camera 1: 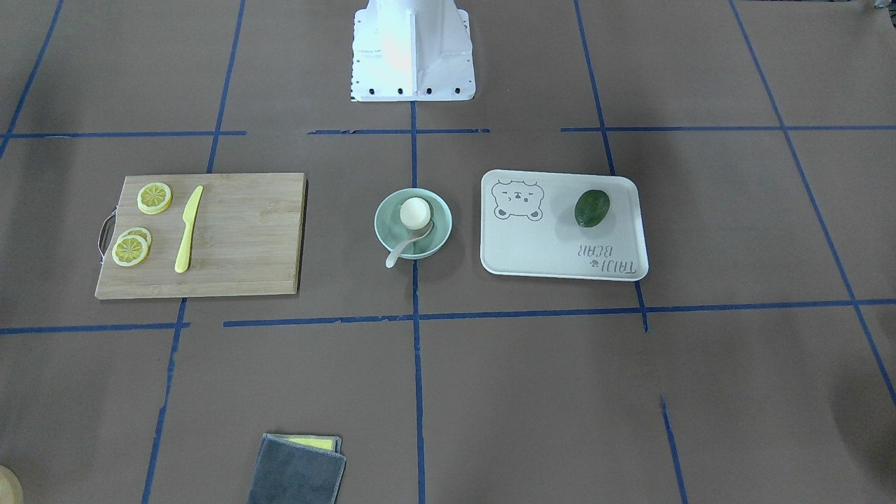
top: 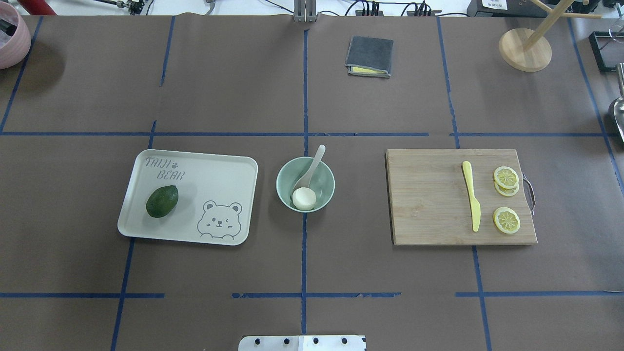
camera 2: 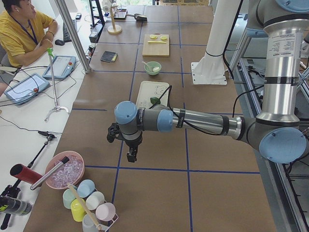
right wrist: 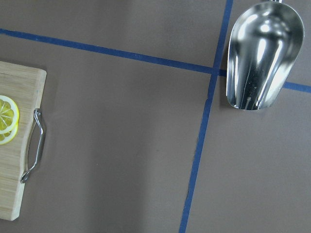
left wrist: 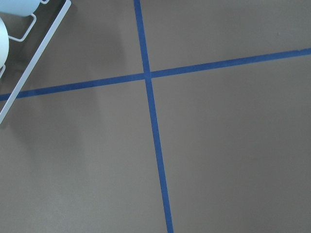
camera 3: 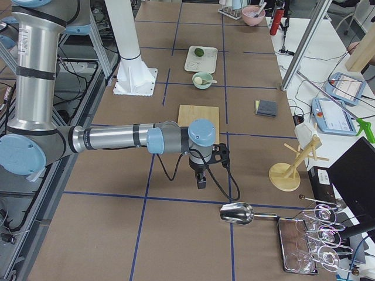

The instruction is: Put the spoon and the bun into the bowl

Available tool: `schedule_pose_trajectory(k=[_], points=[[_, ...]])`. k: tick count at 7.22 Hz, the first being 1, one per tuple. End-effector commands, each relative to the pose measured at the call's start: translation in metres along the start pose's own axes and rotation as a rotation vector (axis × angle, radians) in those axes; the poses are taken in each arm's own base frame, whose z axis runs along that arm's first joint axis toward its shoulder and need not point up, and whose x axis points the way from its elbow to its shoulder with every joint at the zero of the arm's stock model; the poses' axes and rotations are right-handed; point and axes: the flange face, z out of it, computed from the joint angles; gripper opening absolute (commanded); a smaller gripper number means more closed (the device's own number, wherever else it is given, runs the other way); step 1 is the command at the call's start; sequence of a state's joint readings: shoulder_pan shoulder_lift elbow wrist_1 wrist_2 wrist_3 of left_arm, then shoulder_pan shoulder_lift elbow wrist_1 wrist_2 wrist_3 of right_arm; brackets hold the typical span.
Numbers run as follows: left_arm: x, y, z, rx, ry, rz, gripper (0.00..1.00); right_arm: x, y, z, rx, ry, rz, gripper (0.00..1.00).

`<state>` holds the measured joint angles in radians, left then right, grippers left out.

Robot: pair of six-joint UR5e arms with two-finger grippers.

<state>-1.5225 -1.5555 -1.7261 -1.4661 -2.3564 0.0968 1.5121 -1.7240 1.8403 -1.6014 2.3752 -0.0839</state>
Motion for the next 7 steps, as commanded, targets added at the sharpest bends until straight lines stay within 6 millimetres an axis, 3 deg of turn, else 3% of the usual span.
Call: schedule_pose_trajectory(k=[1,7], points=[[-0.0055,0.0004,-0.0085,0.023,0.02,-0.009,1.0,-0.0009,0.0019,-0.001,0.0,0.001,0.001,1.0],[-0.0103,0.0005,-0.0021,0.01,0.017,-0.024,1.0,0.0061,0.0079,0.002,-0.013,0.042,0.008,1.0]])
